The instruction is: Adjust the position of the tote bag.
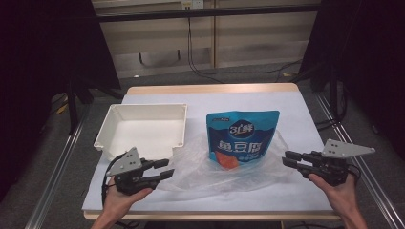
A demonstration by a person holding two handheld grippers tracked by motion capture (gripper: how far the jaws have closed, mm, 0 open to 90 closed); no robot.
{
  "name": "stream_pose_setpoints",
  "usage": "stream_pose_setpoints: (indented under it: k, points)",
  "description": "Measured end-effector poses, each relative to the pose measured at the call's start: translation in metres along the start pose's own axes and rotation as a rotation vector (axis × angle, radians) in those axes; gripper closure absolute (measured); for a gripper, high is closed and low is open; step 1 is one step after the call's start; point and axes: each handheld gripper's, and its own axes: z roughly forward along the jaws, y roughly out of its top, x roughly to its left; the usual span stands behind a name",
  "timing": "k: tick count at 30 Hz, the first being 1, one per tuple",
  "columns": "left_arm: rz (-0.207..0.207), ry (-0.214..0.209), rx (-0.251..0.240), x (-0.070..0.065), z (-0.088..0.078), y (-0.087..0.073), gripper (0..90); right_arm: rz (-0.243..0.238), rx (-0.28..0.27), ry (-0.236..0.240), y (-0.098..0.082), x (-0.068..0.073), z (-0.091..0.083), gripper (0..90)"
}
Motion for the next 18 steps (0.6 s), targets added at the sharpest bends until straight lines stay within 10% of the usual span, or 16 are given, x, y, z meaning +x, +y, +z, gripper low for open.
stream_pose_setpoints:
  k: [7,18]
  points:
    - [-0.028,-0.131,0.093,0.001,0.062,0.009,72.1,-0.017,0.093,0.049,0.007,0.002,0.034,87.2]
    - [-0.026,-0.103,0.133,0.006,0.118,0.016,75.3,-0.032,0.132,0.068,0.009,0.002,0.063,90.0]
